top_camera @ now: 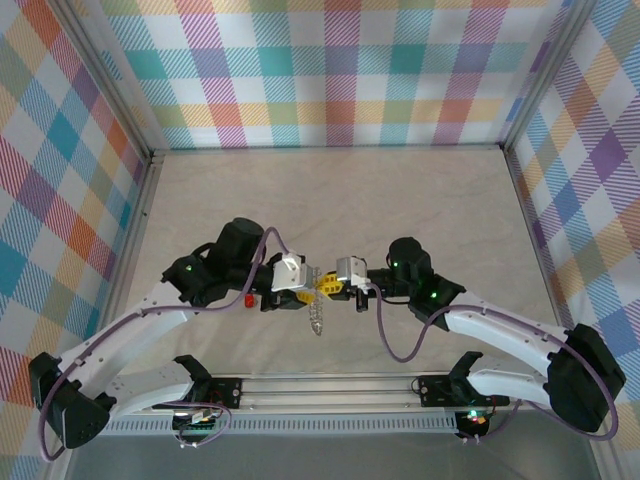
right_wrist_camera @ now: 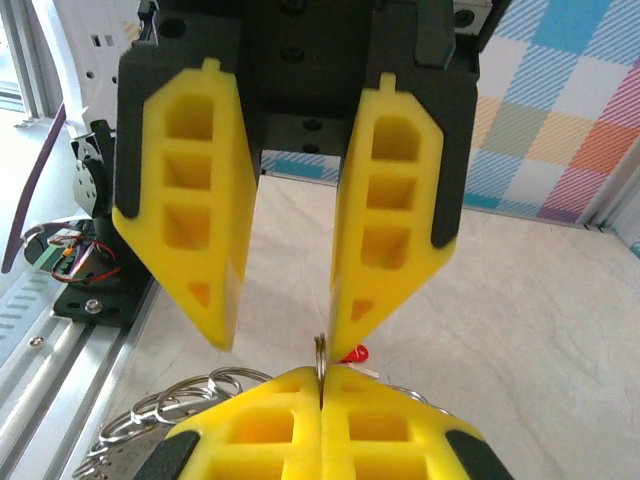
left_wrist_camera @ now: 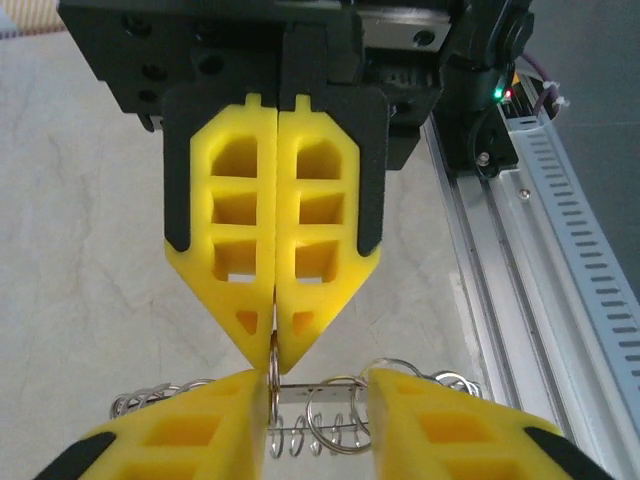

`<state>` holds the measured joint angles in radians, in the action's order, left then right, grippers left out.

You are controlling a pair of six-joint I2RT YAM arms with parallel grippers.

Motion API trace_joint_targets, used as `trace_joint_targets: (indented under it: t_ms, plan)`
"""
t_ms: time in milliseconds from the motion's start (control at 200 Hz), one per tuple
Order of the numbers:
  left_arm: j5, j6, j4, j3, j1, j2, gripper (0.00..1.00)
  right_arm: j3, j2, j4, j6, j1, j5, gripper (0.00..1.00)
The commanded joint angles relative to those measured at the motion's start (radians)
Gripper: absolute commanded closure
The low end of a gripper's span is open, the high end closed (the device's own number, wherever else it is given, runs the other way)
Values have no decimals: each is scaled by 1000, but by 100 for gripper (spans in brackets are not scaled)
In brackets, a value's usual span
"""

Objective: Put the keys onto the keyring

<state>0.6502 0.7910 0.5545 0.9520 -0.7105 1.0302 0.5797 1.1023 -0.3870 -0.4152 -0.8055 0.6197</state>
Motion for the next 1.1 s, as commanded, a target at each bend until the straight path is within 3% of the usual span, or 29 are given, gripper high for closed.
trace_joint_targets:
  t_ms: [0, 325, 445, 530, 760, 825, 850, 1095]
  plan:
    - [41, 22, -44, -47, -11, -38, 66, -38, -37, -206, 44, -4, 42, 100]
    - [40, -64, -123, -59, -12, -20, 71, -45, -55, -299, 82, -4, 101, 100]
    - [57, -75, -134, -49, -11, -10, 79, -48, -55, -306, 87, -4, 110, 100]
    - [40, -76, -139, -50, -12, -9, 97, -51, -55, -304, 83, -4, 110, 100]
    - [-57, -46, -63, -9, -16, -13, 100, -24, -79, -34, -39, -4, 76, 100]
    - [-78, -25, -27, 13, -18, -12, 100, -10, -84, 34, -54, -4, 56, 81]
    - [-85, -19, -14, 21, -19, -12, 100, -5, -83, 55, -56, -5, 49, 78]
    - [-101, 36, 73, 86, -23, 11, 100, 46, -37, 135, -63, -5, 46, 73]
